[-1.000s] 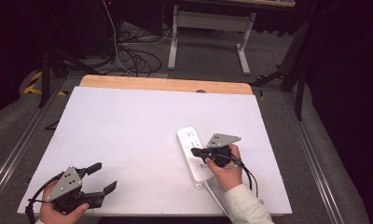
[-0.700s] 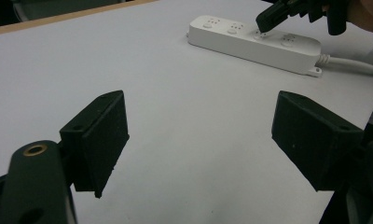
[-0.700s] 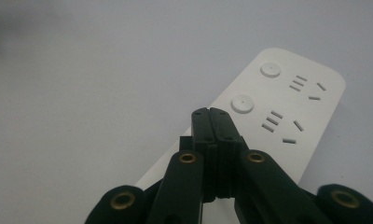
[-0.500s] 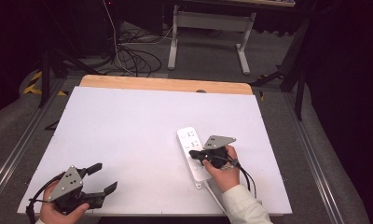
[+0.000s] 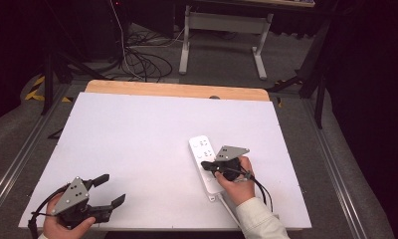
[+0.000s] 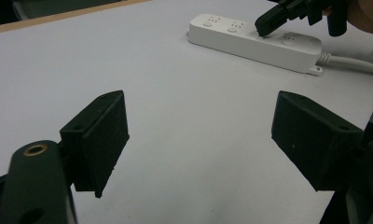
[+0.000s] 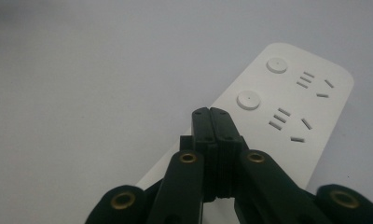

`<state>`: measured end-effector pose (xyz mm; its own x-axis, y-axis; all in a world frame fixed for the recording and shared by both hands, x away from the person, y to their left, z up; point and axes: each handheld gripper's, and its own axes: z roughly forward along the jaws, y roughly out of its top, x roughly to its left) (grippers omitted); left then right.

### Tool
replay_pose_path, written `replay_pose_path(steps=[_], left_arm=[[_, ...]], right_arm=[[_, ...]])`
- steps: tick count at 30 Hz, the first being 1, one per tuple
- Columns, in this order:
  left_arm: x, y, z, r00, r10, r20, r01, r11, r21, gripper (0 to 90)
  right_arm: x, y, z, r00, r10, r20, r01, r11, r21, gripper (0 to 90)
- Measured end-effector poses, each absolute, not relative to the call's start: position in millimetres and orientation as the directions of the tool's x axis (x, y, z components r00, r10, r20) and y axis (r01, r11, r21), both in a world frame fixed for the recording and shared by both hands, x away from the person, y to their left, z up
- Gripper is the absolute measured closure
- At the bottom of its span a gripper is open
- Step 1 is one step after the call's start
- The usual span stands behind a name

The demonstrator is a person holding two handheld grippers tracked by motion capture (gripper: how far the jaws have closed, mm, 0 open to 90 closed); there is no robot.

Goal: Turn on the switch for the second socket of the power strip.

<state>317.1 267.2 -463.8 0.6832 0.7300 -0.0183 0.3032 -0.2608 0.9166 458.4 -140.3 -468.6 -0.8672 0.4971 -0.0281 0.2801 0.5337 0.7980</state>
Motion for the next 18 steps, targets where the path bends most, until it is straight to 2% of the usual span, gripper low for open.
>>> replay_pose_path(steps=[18], left_arm=[[317.6, 266.2, -463.9, 0.686, 0.727, -0.011, 0.299, -0.268, 0.916, 19.2]], right_arm=[[460.4, -138.8, -468.0, -0.865, 0.502, -0.009, 0.308, 0.545, 0.78, 90.0]])
